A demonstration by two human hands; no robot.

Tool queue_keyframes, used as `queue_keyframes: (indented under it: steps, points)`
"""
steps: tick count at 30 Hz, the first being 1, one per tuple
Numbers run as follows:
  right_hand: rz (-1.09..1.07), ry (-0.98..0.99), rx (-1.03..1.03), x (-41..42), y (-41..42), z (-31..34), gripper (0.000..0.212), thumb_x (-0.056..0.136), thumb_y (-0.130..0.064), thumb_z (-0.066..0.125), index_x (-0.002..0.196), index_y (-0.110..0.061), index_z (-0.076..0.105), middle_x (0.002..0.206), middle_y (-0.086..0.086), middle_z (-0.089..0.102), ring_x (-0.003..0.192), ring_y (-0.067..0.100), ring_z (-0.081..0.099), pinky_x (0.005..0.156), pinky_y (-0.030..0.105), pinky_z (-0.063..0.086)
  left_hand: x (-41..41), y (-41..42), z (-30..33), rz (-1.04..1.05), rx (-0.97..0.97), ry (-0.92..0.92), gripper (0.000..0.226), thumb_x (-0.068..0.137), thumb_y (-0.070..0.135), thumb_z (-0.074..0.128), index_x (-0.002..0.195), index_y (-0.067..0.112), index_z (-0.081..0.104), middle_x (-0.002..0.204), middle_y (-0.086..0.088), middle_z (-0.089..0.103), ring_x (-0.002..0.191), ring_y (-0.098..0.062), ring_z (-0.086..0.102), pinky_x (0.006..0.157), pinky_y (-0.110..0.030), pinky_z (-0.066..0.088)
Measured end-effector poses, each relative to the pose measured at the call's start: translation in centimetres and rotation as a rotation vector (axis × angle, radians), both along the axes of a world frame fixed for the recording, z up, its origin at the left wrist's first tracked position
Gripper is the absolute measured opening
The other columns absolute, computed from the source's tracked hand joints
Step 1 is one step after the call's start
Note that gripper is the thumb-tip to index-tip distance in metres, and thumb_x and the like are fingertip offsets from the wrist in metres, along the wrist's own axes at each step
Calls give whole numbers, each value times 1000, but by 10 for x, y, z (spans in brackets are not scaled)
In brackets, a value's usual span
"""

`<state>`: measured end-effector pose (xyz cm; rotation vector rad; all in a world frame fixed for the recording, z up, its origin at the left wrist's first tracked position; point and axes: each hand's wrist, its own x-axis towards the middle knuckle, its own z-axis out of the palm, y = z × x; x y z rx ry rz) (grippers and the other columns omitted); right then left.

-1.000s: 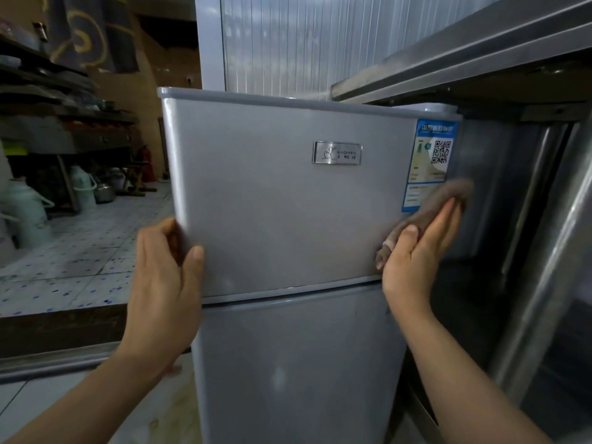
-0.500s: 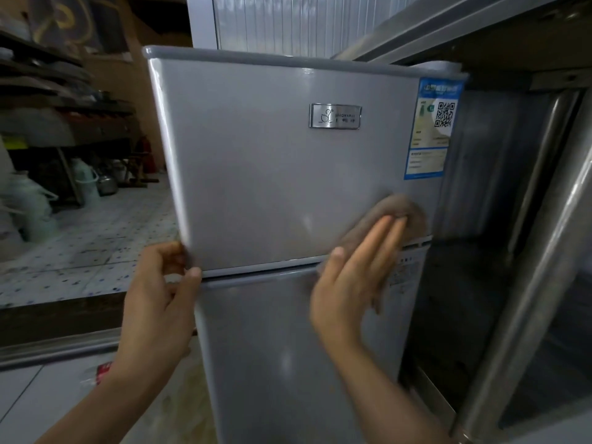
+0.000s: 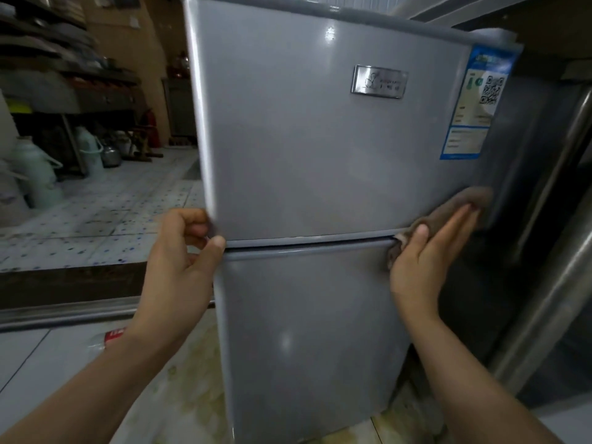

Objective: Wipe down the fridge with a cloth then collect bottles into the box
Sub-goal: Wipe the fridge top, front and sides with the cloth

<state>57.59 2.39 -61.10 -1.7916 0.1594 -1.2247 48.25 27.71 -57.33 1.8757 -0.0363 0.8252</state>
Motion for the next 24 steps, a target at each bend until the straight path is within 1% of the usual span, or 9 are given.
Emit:
queue_keyframes:
  steps: [2, 4, 7, 9, 12, 16, 19, 22, 24]
  points:
    - [-41, -52, -45, -11, 32, -1, 63, 96, -23, 33, 150, -2, 9, 159, 18, 2, 147, 29, 3, 118, 24, -1, 0, 1, 2, -28, -12, 14, 21, 90, 10, 54, 93, 30, 47, 91, 12, 51, 80, 6, 50, 64, -8, 39]
    - [-21, -93, -135, -27, 75, -9, 63, 95, -25, 35, 150, -2, 12, 157, 21, 5, 145, 32, 5, 120, 35, 1, 0, 2, 4, -59, -22, 26, 22, 90, 11, 55, 91, 32, 48, 91, 13, 51, 81, 5, 50, 67, -8, 39]
    - [59, -111, -242, -46, 127, -24, 64, 94, -27, 39, 149, -6, 14, 156, 18, 7, 144, 38, 5, 120, 36, -2, -4, 9, 5, -111, -21, 46, 18, 90, 11, 54, 103, 23, 54, 95, 11, 56, 86, 4, 52, 80, -12, 43]
    - [106, -149, -333, -54, 148, -30, 57, 97, -33, 37, 145, -8, 19, 155, 13, 8, 143, 41, 7, 120, 41, 2, -9, 18, 4, -185, -61, 84, 25, 93, 11, 49, 114, 24, 56, 106, 10, 60, 98, -1, 56, 89, -22, 45]
    - [187, -205, -527, -64, 174, -36, 49, 100, -37, 29, 141, -10, 27, 152, 10, 14, 142, 45, 9, 119, 47, 6, -23, 26, 0, -313, -146, 103, 37, 96, 8, 43, 127, 27, 51, 122, 14, 59, 111, 1, 56, 94, -24, 47]
    - [135, -280, -793, -62, 198, -40, 49, 92, -23, 54, 139, -20, 38, 149, 1, 23, 143, 37, 9, 119, 46, 6, -32, 34, -9, -252, -244, 66, 35, 95, 3, 41, 117, 26, 57, 107, 16, 66, 101, 0, 62, 84, -15, 50]
    - [56, -308, -969, -58, 184, -39, 59, 86, -18, 58, 141, -19, 36, 149, -3, 24, 143, 34, 10, 119, 43, 7, -32, 49, -12, -60, -217, 92, 26, 96, 13, 45, 114, 29, 56, 114, 14, 60, 110, -3, 54, 92, -19, 43]
    - [102, -365, -1019, -54, 166, -44, 58, 87, -17, 61, 139, -20, 37, 148, 2, 29, 141, 39, 22, 117, 47, 18, -35, 63, -15, -41, -171, 147, 26, 97, 19, 44, 118, 31, 55, 115, 17, 55, 106, 2, 50, 68, -6, 42]
    - [114, -349, -1033, -52, 154, -53, 55, 88, -18, 61, 137, -21, 37, 149, 8, 35, 140, 40, 26, 116, 50, 20, -38, 70, -19, -59, -166, 161, 26, 97, 19, 44, 117, 33, 55, 109, 21, 55, 101, 7, 50, 73, -7, 39]
